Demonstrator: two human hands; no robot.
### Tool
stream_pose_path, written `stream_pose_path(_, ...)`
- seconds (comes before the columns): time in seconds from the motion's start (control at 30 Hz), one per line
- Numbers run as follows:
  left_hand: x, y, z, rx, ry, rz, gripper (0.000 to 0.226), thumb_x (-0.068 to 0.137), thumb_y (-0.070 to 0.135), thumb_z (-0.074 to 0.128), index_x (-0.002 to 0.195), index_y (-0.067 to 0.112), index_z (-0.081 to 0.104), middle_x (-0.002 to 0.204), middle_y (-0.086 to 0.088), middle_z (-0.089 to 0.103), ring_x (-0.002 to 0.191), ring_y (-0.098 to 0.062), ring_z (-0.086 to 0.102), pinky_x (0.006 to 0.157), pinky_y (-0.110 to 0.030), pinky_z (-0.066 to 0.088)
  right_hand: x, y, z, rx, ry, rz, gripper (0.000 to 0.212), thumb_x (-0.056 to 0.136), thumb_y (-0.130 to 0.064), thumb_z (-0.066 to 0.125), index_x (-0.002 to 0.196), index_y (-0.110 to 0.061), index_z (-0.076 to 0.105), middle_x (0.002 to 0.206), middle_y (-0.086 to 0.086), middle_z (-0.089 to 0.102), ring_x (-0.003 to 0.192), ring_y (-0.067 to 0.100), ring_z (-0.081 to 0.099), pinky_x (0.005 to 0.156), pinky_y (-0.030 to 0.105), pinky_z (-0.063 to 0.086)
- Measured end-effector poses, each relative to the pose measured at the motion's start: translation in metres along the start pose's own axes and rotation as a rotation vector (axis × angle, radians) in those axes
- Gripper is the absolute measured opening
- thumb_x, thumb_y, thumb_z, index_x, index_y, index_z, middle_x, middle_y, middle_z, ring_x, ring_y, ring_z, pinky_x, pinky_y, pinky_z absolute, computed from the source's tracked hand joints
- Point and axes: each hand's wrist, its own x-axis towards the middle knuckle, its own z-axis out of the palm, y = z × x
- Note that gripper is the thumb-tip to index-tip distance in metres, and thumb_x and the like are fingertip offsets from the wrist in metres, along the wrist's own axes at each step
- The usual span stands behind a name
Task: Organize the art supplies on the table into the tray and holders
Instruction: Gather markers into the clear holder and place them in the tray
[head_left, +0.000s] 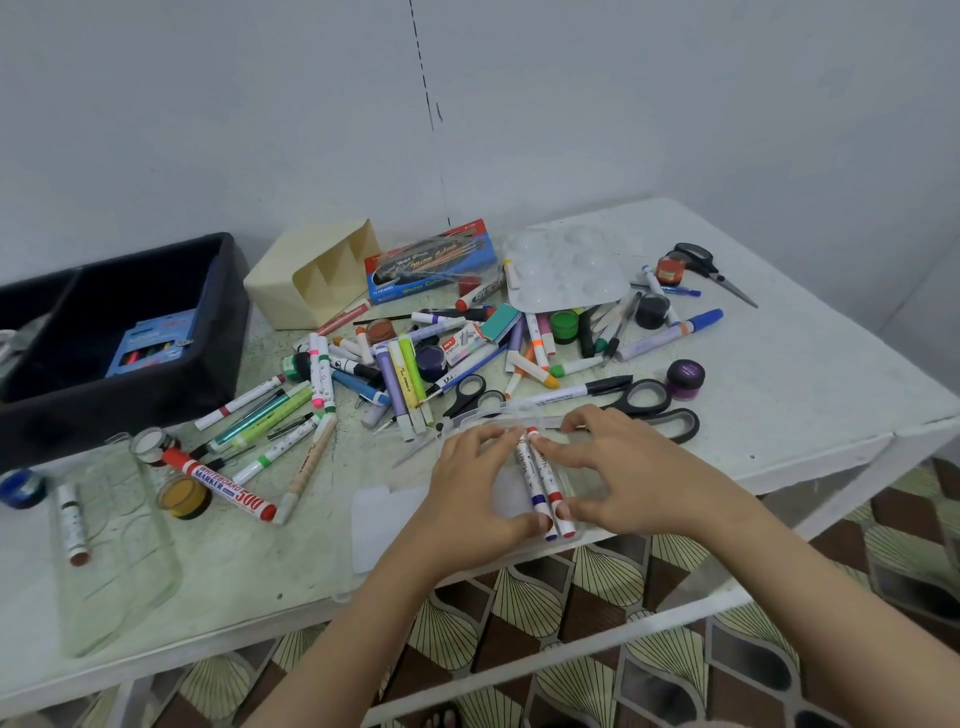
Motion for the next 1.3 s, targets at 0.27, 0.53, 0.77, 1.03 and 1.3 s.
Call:
stream_pose_path(0.27, 0.009, -0.001, 0.0, -0.015, 0.032, -0.011, 0.09, 0.074, 0.044, 0.073, 0.147, 0.032, 0.023, 0.139, 0.012, 0.026, 0.126, 0.0, 0.013, 0.101, -0.018, 0.011, 0.001, 0.009, 0.006, 0.09, 0.065, 0.021, 0.066, 0.086, -0.057, 0.053, 0.144, -0.046, 0.023, 0.138, -0.002, 0.031, 0.128, 0.015, 0.029, 0.105, 0.029, 0.029)
stream_pose_path(0.53, 0.015, -0.001, 0.001, -0.029, 0.049, -0.029, 0.091, 0.073, 0.046, 0.073, 0.147, 0.033, 0.022, 0.141, 0.011, 0.026, 0.13, -0.003, 0.013, 0.103, -0.022, 0.012, 0.008, 0.024, 0.008, 0.251, 0.114, -0.012, 0.058, 0.083, -0.051, 0.062, 0.137, -0.045, 0.041, 0.122, -0.009, 0.036, 0.117, 0.006, 0.033, 0.099, 0.023, 0.031)
stream_pose_path(0.77, 0.017, -0.002, 0.0, -0.099, 0.084, -0.015, 0.077, 0.076, 0.039, 0.072, 0.142, 0.034, 0.032, 0.135, 0.015, 0.032, 0.126, -0.002, 0.02, 0.102, -0.021, 0.018, 0.023, 0.061, -0.015, 0.445, 0.466, 0.107, 0.018, 0.088, -0.025, 0.062, 0.104, -0.027, 0.07, 0.102, -0.003, 0.055, 0.082, -0.001, 0.049, 0.076, 0.019, 0.037)
stream_pose_path(1.03, 0.041, -0.013, -0.014, -0.167, 0.384, -0.024, 0.035, 0.084, 0.014, 0.066, 0.117, 0.024, 0.061, 0.112, 0.015, 0.058, 0.104, 0.001, 0.049, 0.088, -0.009, 0.038, 0.053, 0.148, -0.044, 0.22, 0.575, 0.636, 0.027, 0.089, -0.019, 0.053, 0.111, -0.015, 0.067, 0.116, 0.014, 0.053, 0.105, 0.029, 0.053, 0.078, 0.031, 0.037)
stream_pose_path(1.3, 0.079, -0.034, -0.035, -0.072, 0.529, -0.092, 0.029, 0.085, 0.009, 0.062, 0.113, 0.015, 0.065, 0.111, 0.003, 0.064, 0.107, -0.014, 0.054, 0.095, -0.033, 0.045, 0.08, 0.162, -0.043, 0.275, 0.531, 0.763, 0.015, 0.078, -0.013, 0.061, 0.078, -0.005, 0.073, 0.095, 0.012, 0.06, 0.076, 0.025, 0.054, 0.065, 0.031, 0.044)
